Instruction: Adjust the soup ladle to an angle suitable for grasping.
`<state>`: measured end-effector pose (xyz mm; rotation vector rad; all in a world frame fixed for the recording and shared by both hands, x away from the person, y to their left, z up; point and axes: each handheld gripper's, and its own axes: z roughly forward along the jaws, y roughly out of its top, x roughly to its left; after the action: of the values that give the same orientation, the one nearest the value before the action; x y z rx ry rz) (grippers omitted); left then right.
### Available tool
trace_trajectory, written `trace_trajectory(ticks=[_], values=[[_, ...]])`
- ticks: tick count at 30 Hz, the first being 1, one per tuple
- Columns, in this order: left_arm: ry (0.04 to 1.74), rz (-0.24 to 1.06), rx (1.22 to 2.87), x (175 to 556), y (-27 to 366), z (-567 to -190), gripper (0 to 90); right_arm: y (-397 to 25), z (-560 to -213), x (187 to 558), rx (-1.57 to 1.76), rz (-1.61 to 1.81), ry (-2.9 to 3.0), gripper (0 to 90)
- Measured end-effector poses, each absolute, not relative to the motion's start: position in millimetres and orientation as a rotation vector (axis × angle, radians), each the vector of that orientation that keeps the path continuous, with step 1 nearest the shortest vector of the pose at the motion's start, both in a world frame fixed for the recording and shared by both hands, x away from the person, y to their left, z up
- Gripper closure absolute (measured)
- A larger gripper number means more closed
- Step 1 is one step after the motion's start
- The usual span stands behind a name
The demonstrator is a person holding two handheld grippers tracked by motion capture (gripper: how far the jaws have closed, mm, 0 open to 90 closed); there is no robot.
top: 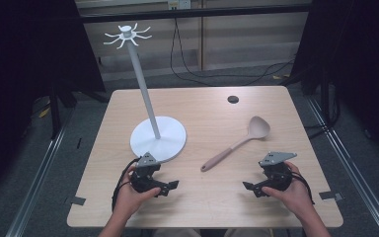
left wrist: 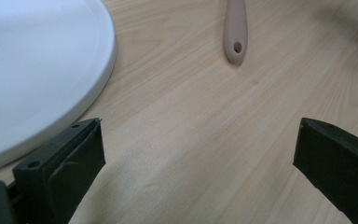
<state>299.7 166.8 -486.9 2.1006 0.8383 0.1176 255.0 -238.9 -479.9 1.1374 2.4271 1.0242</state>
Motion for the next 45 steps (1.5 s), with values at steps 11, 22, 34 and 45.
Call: trace_trajectory(ticks=[11, 22, 34, 45], values=[[0.833, 0.11, 2.107, 297.1, 165.8, -488.0, 2.4, -210.3, -485.1, 269.9, 1.126, 1.015, 2.447, 14.4], [0.852, 0.113, 2.099, 295.9, 171.9, -488.1, 2.5, -177.4, -487.6, 285.1, 1.072, 1.018, 2.504, 19.4], [0.861, 0.121, 2.102, 293.0, 176.6, -489.1, 2.9, -176.8, -487.4, 288.7, 1.093, 1.049, 2.506, 15.5], [0.856, 0.128, 2.108, 293.3, 176.0, -488.7, 3.0, -179.8, -488.0, 288.5, 1.123, 1.055, 2.492, 15.0]])
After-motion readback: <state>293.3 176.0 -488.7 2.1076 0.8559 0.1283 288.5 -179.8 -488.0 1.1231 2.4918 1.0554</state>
